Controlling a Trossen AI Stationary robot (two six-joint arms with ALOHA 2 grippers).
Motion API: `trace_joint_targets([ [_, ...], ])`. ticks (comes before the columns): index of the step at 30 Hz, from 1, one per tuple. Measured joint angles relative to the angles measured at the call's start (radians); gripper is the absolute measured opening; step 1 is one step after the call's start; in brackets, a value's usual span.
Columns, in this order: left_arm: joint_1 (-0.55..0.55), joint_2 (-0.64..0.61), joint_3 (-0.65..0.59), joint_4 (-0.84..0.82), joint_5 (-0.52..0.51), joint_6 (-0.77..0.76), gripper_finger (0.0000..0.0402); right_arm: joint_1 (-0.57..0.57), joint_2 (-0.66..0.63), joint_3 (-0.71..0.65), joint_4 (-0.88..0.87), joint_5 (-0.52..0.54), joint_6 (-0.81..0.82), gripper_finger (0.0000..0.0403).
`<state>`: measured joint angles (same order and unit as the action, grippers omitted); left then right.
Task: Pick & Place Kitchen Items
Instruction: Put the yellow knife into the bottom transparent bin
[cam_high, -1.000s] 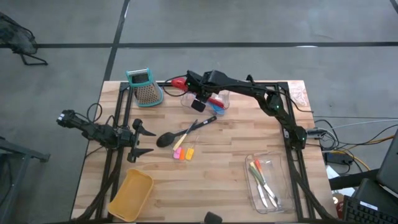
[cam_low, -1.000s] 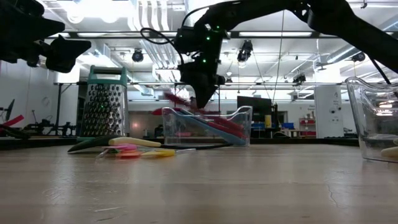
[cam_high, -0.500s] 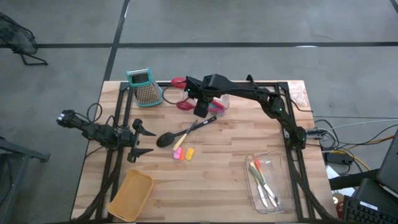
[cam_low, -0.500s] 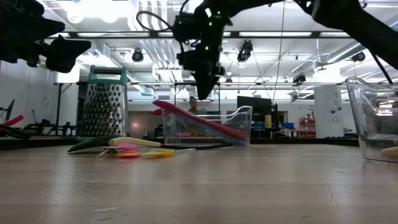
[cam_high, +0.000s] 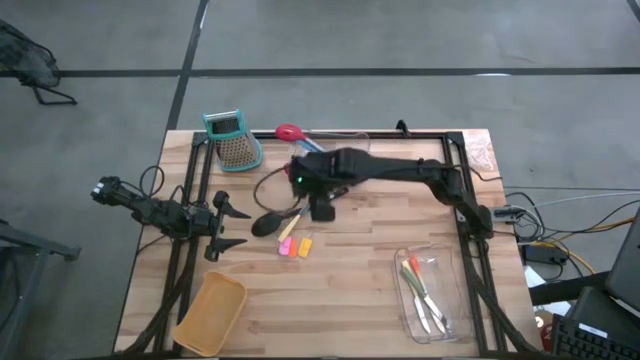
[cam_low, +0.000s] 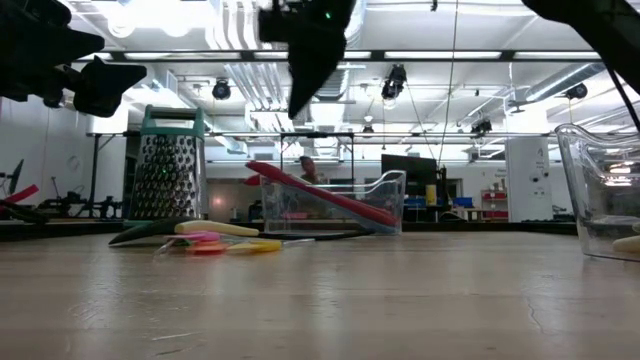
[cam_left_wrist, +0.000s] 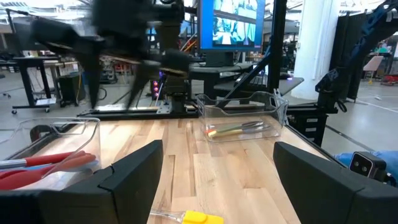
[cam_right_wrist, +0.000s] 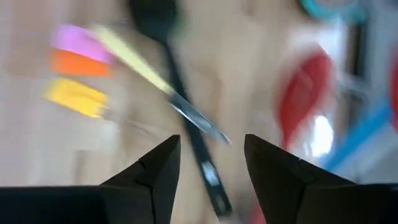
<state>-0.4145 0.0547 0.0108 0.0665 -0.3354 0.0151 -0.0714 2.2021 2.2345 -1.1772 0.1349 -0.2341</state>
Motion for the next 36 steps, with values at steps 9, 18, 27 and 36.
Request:
trace_joint_targets([
  [9, 0.0, 0.0, 0.0, 0.0, 0.0, 0.0, 0.0312, 0.094, 0.034, -0.124, 0.295, -0.034, -0.212, 0.0184],
  [18, 0.0, 0.0, 0.0, 0.0, 0.0, 0.0, 0.0312, 0.074, 0.078, -0.251, 0.465, -0.033, -0.266, 0.0163],
  [27, 0.0, 0.002, 0.0, 0.0, 0.0, 0.0, 0.0312, 0.072, 0.145, -0.265, 0.518, -0.053, -0.295, 0.0148],
  [36, 0.0, 0.002, 0.0, 0.0, 0.0, 0.0, 0.0312, 0.069, 0.19, -0.269, 0.551, -0.065, -0.308, 0.0176],
])
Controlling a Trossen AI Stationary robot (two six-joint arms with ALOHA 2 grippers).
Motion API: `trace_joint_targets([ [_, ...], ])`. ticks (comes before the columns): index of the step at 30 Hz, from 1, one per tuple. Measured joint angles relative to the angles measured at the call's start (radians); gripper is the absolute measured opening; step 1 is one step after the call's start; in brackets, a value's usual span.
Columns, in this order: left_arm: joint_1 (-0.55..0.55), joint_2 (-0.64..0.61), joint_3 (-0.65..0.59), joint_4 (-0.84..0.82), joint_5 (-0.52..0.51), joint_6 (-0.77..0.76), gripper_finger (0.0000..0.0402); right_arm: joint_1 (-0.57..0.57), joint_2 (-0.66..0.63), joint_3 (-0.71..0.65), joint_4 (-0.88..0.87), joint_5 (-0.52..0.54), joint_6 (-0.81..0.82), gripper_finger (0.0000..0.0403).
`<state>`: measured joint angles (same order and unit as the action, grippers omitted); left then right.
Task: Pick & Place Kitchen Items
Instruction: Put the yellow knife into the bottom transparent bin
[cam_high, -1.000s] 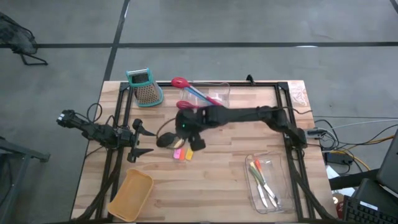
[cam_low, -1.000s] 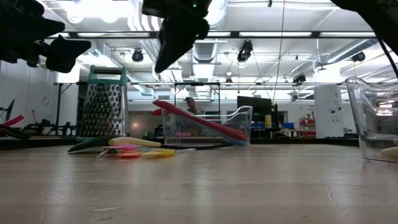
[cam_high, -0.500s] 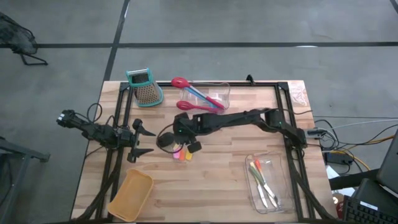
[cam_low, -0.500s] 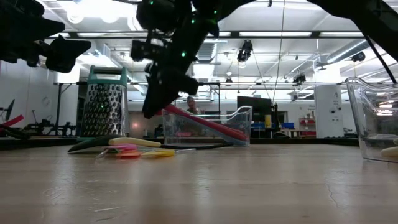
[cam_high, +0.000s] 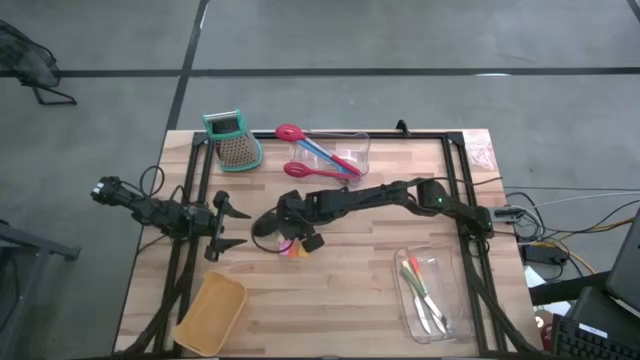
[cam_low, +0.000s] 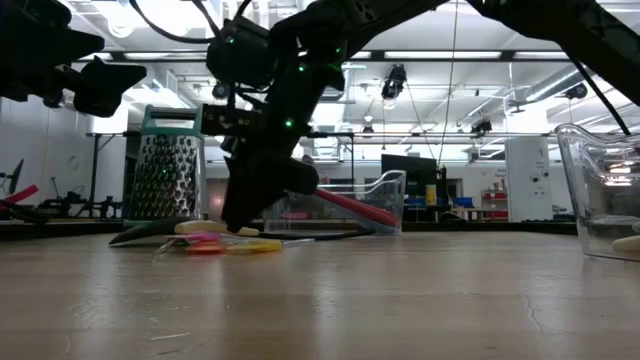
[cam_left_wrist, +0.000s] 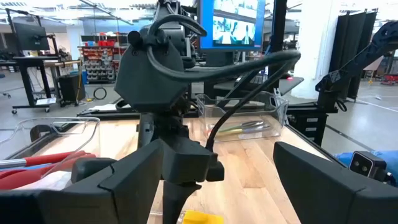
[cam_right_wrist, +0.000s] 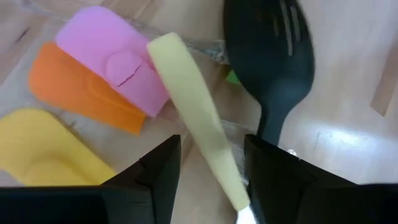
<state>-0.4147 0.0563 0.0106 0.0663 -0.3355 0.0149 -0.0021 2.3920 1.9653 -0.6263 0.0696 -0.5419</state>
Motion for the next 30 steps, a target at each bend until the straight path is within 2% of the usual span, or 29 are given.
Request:
trace_joint_targets([
  [5, 0.0, 0.0, 0.0, 0.0, 0.0, 0.0, 0.0312, -0.002, 0.001, -0.008, 0.011, 0.0, 0.004, 0.0188],
  [10, 0.0, 0.0, 0.0, 0.0, 0.0, 0.0, 0.0312, -0.008, 0.001, -0.05, 0.029, -0.003, -0.007, 0.0173],
  [16, 0.0, 0.0, 0.0, 0.0, 0.0, 0.0, 0.0312, -0.012, -0.003, -0.083, 0.04, -0.002, 0.003, 0.0138],
  [25, 0.0, 0.0, 0.0, 0.0, 0.0, 0.0, 0.0312, -0.01, 0.002, -0.039, -0.014, 0.003, 0.019, 0.0052],
  [30, 0.0, 0.0, 0.0, 0.0, 0.0, 0.0, 0.0312, -0.006, 0.002, 0.025, -0.095, 0.006, 0.069, 0.0044],
])
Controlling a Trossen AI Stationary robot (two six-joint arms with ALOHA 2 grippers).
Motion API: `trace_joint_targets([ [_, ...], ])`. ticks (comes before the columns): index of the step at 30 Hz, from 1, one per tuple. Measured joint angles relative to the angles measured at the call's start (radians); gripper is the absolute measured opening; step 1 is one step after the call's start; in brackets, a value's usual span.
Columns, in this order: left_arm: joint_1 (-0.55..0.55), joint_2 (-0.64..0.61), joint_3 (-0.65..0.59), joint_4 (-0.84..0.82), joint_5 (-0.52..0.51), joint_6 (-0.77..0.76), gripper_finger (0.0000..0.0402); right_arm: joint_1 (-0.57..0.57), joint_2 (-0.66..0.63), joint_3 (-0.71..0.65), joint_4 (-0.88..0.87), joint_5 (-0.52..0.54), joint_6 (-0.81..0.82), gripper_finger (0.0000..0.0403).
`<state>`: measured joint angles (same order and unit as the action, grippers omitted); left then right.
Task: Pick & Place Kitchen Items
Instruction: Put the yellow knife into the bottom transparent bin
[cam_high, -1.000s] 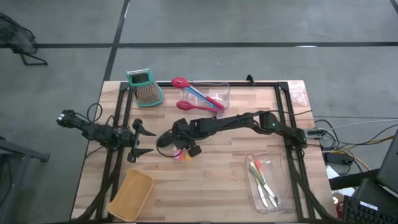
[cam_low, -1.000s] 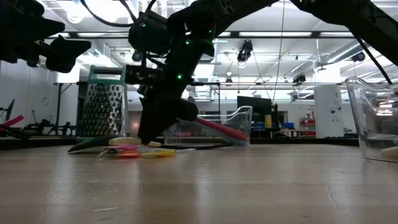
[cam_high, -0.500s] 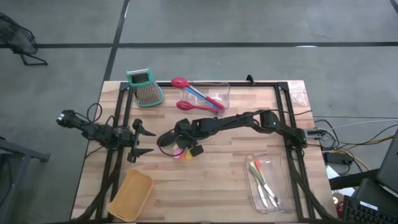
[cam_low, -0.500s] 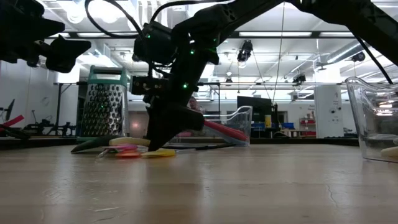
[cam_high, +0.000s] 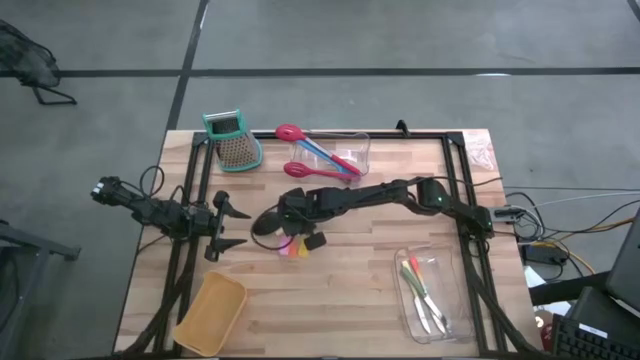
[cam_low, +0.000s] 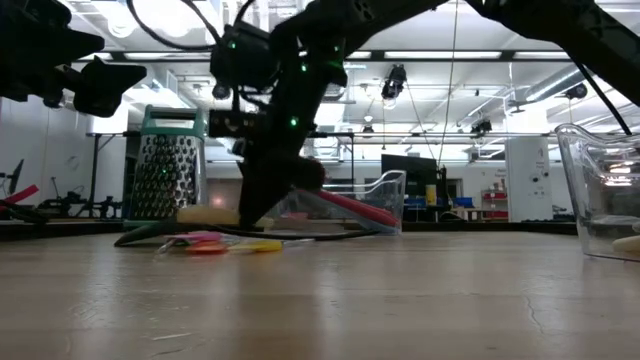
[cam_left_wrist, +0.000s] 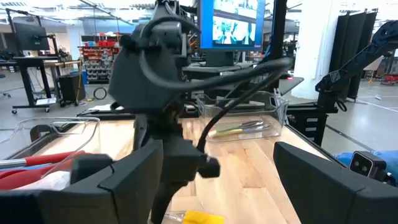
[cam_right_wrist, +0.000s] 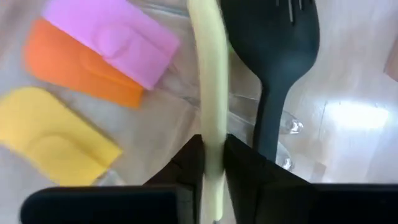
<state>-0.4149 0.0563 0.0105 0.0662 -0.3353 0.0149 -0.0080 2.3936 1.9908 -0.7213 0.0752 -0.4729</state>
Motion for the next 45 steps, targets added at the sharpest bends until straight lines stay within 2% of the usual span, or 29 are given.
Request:
trace_joint_targets([
  [7, 0.0, 0.0, 0.0, 0.0, 0.0, 0.0, 0.0312, 0.027, -0.012, 0.122, -0.094, -0.002, 0.206, 0.0039],
  [19, 0.0, 0.0, 0.0, 0.0, 0.0, 0.0, 0.0312, 0.093, -0.016, 0.33, -0.457, -0.021, 0.494, 0.0037],
  [25, 0.0, 0.0, 0.0, 0.0, 0.0, 0.0, 0.0312, 0.149, -0.028, 0.363, -0.613, -0.024, 0.627, 0.0036],
  [32, 0.0, 0.0, 0.0, 0.0, 0.0, 0.0, 0.0312, 0.227, -0.062, 0.363, -0.65, -0.017, 0.76, 0.0036],
  [38, 0.0, 0.0, 0.0, 0.0, 0.0, 0.0, 0.0312, 0.293, -0.096, 0.362, -0.76, 0.118, 0.909, 0.0036],
  [45, 0.0, 0.0, 0.0, 0.0, 0.0, 0.0, 0.0312, 0.4, -0.15, 0.358, -0.85, 0.318, 1.177, 0.0036],
])
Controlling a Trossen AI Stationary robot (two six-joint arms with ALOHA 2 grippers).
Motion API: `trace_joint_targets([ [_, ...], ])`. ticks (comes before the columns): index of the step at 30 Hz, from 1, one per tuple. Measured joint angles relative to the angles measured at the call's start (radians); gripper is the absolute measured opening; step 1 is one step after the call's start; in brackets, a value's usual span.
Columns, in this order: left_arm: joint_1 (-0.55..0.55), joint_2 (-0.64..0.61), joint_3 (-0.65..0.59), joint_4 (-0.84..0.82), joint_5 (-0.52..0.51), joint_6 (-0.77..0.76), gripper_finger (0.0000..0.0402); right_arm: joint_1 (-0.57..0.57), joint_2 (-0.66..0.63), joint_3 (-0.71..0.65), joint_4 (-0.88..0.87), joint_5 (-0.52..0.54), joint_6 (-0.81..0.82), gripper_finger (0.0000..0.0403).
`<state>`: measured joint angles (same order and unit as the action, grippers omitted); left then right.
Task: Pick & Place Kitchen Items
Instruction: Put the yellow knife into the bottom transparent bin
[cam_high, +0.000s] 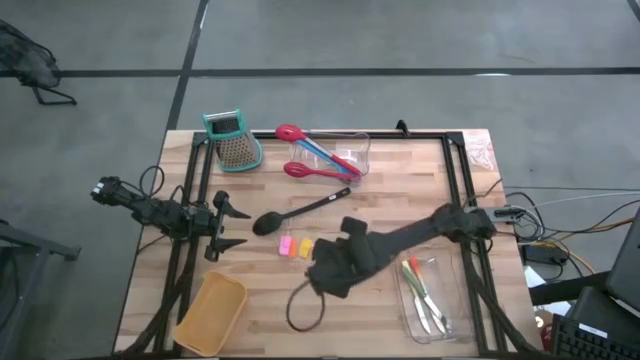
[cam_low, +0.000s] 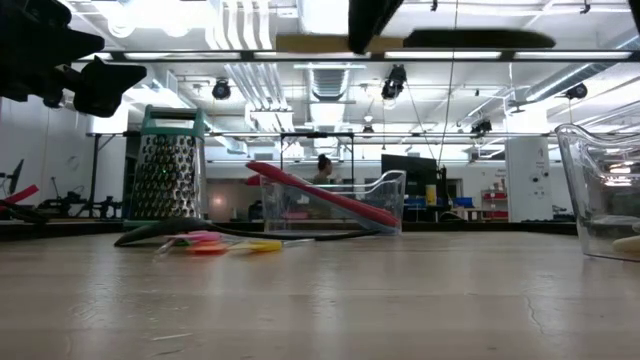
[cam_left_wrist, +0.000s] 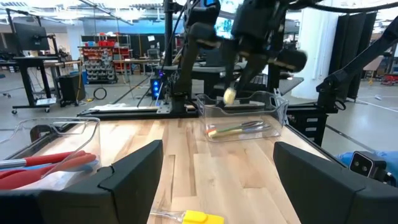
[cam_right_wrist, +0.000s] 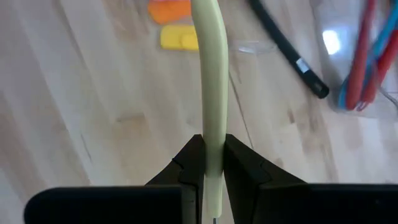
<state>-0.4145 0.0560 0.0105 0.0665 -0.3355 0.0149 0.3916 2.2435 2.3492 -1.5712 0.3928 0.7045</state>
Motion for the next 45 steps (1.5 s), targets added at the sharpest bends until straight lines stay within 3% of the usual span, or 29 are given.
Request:
trace_joint_targets([
  [6, 0.0, 0.0, 0.0, 0.0, 0.0, 0.0, 0.0312, 0.092, -0.045, -0.011, -0.001, 0.082, 0.225, 0.0037],
  [13, 0.0, 0.0, 0.0, 0.0, 0.0, 0.0, 0.0312, 0.189, -0.051, -0.029, 0.001, 0.109, 0.424, 0.0037],
  [18, 0.0, 0.001, 0.0, 0.0, 0.0, 0.0, 0.0312, 0.246, -0.056, -0.117, 0.0, 0.107, 0.549, 0.0036],
  [28, 0.0, 0.001, 0.0, 0.0, 0.0, 0.0, 0.0312, 0.358, -0.303, -0.502, 0.0, 0.098, 0.973, 0.0035],
  [35, 0.0, 0.001, 0.0, 0.0, 0.0, 0.0, 0.0312, 0.431, -0.482, -0.793, 0.0, 0.002, 1.228, 0.0043],
  [40, 0.0, 0.001, 0.0, 0.0, 0.0, 0.0, 0.0312, 0.45, -0.534, -0.933, 0.05, -0.063, 1.318, 0.0049],
  [45, 0.0, 0.001, 0.0, 0.0, 0.0, 0.0, 0.0312, 0.448, -0.529, -0.986, 0.105, -0.157, 1.324, 0.0042],
])
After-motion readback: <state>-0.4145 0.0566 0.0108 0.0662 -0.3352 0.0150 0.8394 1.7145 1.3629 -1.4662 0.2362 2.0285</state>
